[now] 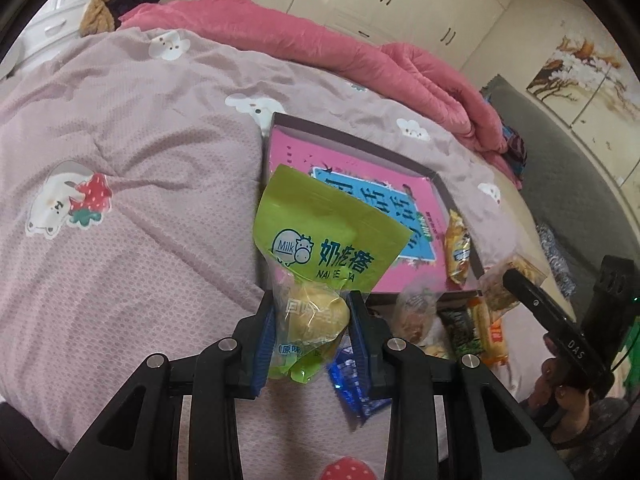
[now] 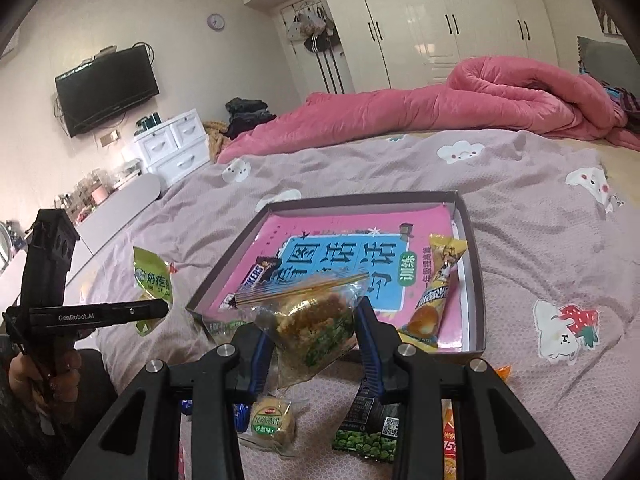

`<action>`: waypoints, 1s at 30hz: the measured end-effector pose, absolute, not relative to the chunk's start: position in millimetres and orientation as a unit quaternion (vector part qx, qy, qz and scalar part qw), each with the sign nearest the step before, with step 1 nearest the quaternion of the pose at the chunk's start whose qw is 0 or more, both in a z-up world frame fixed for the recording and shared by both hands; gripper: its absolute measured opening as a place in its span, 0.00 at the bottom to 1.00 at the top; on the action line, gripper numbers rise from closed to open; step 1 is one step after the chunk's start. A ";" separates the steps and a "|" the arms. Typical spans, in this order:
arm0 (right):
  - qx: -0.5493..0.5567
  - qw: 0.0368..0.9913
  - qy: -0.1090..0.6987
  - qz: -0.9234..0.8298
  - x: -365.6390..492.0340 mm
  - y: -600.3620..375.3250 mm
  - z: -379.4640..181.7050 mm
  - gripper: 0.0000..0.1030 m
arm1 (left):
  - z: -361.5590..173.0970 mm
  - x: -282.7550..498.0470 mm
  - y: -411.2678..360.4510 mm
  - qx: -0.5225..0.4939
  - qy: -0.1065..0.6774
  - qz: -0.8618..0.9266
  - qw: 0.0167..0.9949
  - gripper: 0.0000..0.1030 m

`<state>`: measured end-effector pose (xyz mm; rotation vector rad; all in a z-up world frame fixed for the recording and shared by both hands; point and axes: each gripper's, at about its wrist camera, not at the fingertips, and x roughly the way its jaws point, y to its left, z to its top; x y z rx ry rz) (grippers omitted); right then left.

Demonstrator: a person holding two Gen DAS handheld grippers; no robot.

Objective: Organize snacks
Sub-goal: 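Carry both bags over the tray and open both grippers to drop them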

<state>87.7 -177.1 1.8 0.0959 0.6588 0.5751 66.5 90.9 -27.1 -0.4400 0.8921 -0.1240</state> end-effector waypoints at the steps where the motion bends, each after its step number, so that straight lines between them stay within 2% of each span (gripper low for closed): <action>1: 0.048 0.906 0.316 0.278 87.4 -178.0 3.3 0.38 | -25.6 66.3 89.6 -0.209 0.426 -0.058 0.878 0.34; 30: 0.067 0.934 0.271 0.221 97.0 -208.1 23.0 0.38 | 1.2 123.2 43.3 -0.182 0.401 -0.072 0.895 0.34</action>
